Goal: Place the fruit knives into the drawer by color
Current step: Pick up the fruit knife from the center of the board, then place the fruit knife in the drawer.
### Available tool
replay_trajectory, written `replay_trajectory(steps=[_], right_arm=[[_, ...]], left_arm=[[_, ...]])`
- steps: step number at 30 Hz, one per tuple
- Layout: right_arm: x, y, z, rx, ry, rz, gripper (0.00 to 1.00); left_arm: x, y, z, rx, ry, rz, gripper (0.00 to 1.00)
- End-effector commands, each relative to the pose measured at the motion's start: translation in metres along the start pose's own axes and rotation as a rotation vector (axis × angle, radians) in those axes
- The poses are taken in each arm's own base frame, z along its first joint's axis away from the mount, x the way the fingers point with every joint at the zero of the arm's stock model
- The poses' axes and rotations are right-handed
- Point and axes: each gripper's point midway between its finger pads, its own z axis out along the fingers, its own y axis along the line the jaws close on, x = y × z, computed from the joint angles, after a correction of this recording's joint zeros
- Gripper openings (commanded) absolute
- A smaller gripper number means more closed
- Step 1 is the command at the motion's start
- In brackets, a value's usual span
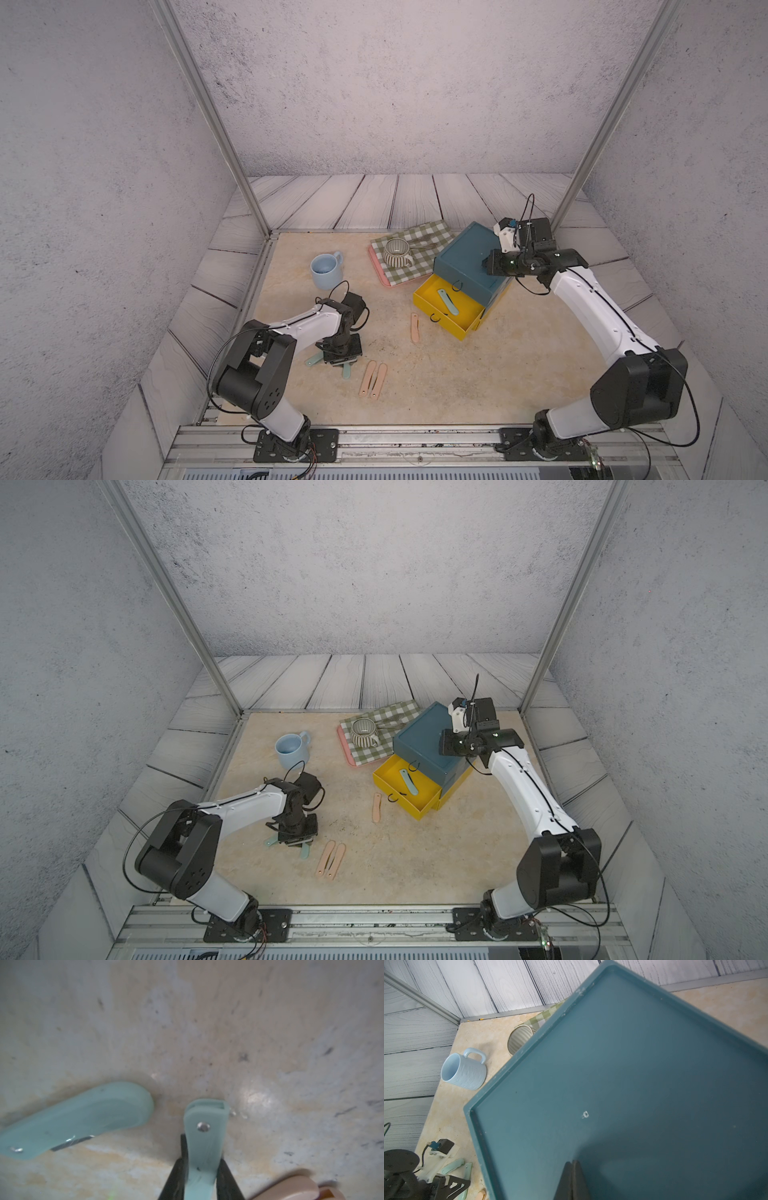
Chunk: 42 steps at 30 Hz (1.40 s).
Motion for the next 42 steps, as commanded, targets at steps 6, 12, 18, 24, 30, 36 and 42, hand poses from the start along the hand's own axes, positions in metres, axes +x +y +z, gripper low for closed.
replay_trajectory(steps=[6, 12, 18, 24, 30, 36, 42], right_arm=[[0.124, -0.043, 0.019, 0.170, 0.475, 0.124, 0.07], [0.123, -0.044, 0.020, 0.172, 0.477, 0.125, 0.07], [0.123, -0.043, 0.021, 0.171, 0.481, 0.128, 0.07], [0.123, -0.044, 0.021, 0.175, 0.485, 0.126, 0.07], [0.122, -0.044, 0.021, 0.174, 0.485, 0.126, 0.07], [0.124, -0.044, 0.022, 0.173, 0.489, 0.129, 0.07], [0.124, -0.044, 0.022, 0.172, 0.489, 0.127, 0.07]], left_arm=[[-0.021, -0.026, -0.038, 0.076, -0.051, 0.049, 0.14], [-0.034, -0.056, -0.081, 0.203, -0.117, 0.063, 0.14], [-0.039, -0.100, -0.122, 0.374, -0.157, 0.116, 0.14], [-0.041, -0.149, -0.158, 0.479, -0.197, 0.178, 0.15], [-0.043, -0.197, -0.184, 0.545, -0.223, 0.237, 0.14], [-0.044, -0.237, -0.189, 0.575, -0.222, 0.277, 0.14], [-0.041, -0.271, -0.193, 0.606, -0.221, 0.304, 0.14]])
